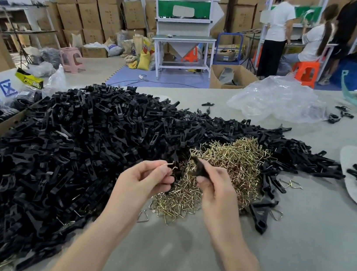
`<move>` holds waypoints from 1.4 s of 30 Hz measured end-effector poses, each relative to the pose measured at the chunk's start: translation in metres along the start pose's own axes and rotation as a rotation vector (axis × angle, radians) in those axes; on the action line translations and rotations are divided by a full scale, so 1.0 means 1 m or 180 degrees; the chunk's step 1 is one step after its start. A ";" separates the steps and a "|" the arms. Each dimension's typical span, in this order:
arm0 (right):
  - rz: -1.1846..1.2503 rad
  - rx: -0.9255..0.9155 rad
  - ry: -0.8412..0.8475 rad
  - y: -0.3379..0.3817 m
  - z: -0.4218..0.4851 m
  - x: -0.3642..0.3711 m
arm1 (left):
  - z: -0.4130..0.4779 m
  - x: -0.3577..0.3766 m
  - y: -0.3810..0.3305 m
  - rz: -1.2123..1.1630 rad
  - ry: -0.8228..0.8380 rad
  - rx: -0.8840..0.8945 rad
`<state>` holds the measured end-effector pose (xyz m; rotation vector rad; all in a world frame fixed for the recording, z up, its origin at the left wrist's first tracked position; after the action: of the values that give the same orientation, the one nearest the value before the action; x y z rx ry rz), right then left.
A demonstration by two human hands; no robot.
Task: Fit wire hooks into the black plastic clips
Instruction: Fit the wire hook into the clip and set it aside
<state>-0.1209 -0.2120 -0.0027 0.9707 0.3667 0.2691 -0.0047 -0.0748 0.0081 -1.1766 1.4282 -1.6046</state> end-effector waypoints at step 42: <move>-0.0139 -0.0280 0.0764 0.006 -0.010 0.018 | -0.018 -0.007 0.035 -0.0610 0.1216 -0.1209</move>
<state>-0.1096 -0.1940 -0.0058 0.8447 0.5901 0.3605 -0.0219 -0.0673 -0.0273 -1.2953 1.9837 -1.8123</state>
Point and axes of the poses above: each hand's wrist, its own z-axis towards the middle knuckle, its own x-axis out of the palm, y = z × x, the point moved 6 cm from there along z, towards the middle knuckle, and after that the axes turned 14 degrees about -y, right-handed, at the moved point
